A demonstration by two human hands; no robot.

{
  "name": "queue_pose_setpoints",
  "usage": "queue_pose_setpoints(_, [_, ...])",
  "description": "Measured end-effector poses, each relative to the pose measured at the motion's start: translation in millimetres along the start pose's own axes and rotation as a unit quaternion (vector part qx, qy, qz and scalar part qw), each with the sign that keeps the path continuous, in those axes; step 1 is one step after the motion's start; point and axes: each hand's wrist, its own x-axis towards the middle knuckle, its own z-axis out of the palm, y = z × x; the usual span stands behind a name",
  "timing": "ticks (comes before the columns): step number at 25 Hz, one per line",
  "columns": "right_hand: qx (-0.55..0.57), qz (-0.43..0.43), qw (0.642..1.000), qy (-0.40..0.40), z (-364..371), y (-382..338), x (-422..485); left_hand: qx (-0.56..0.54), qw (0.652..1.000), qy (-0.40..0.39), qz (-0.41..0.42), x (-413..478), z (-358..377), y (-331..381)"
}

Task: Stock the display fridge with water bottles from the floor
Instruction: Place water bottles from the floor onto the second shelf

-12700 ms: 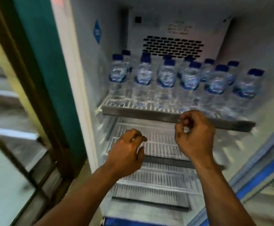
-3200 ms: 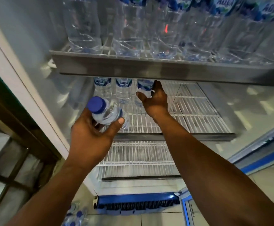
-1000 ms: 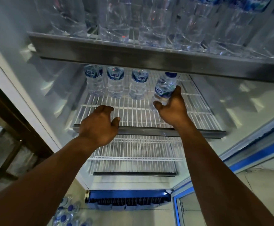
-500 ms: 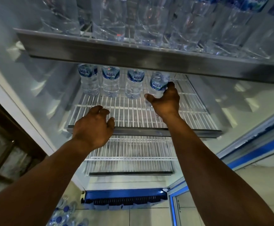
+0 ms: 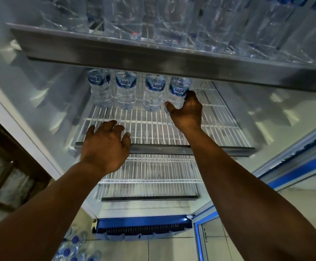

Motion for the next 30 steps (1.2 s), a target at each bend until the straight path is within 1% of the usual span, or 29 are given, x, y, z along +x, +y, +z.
queue_pose_setpoints(5, [0.002, 0.003, 1.0, -0.019, -1, -2, -1, 0.0, 1.0, 0.009, 0.011, 1, 2, -1])
queue_pose_setpoints(8, [-0.009, 0.002, 1.0, -0.027, -1, -3, -1, -0.011, 0.999, 0.029, 0.029, -1, 2, -3])
queue_pose_setpoints(10, [-0.014, 0.035, 0.997, -0.065, -4, -6, 0, -0.049, 0.995, 0.054, 0.062, -4, -1, -6])
queue_pose_setpoints(12, [-0.023, 0.076, 0.993, -0.09, -11, -11, -8, -0.103, 0.984, 0.098, 0.109, -14, -3, -13])
queue_pose_setpoints(13, [-0.038, 0.072, 0.994, -0.073, -19, -14, -16, -0.126, 0.976, 0.126, 0.128, -24, -4, -17])
queue_pose_setpoints(14, [-0.038, 0.048, 0.997, -0.043, -27, -21, -27, -0.147, 0.966, 0.154, 0.144, -35, -4, -21])
queue_pose_setpoints(15, [-0.016, 0.014, 1.0, -0.017, -35, -32, -45, -0.159, 0.96, 0.172, 0.154, -49, -4, -29])
queue_pose_setpoints(16, [0.039, -0.008, 0.999, -0.01, -40, -44, -67, -0.164, 0.958, 0.177, 0.157, -65, -4, -39])
queue_pose_setpoints(17, [0.112, -0.015, 0.993, -0.022, -42, -57, -95, -0.166, 0.959, 0.171, 0.152, -84, -1, -52])
queue_pose_setpoints(18, [0.161, -0.024, 0.986, -0.045, -39, -70, -124, -0.168, 0.963, 0.16, 0.14, -106, 3, -66])
queue_pose_setpoints(19, [0.175, -0.043, 0.981, -0.065, -33, -81, -156, -0.172, 0.965, 0.149, 0.127, -127, 12, -84])
queue_pose_setpoints(21, [0.132, -0.096, 0.98, -0.118, -10, -91, -220, -0.179, 0.973, 0.115, 0.094, -173, 33, -120])
queue_pose_setpoints(23, [0.113, -0.142, 0.965, -0.187, 24, -87, -287, -0.174, 0.982, 0.057, 0.038, -220, 61, -159])
queue_pose_setpoints(24, [0.101, -0.15, 0.957, -0.227, 47, -81, -323, -0.172, 0.985, 0.026, 0.002, -245, 78, -180])
queue_pose_setpoints(25, [0.08, -0.141, 0.949, -0.271, 71, -72, -362, -0.174, 0.984, -0.002, -0.035, -273, 97, -203])
queue_pose_setpoints(27, [0.039, -0.098, 0.927, -0.36, 121, -47, -442, -0.177, 0.977, -0.044, -0.113, -330, 140, -247])
queue_pose_setpoints(30, [-0.03, -0.026, 0.877, -0.478, 182, -3, -558, -0.164, 0.948, -0.121, -0.246, -420, 209, -308])
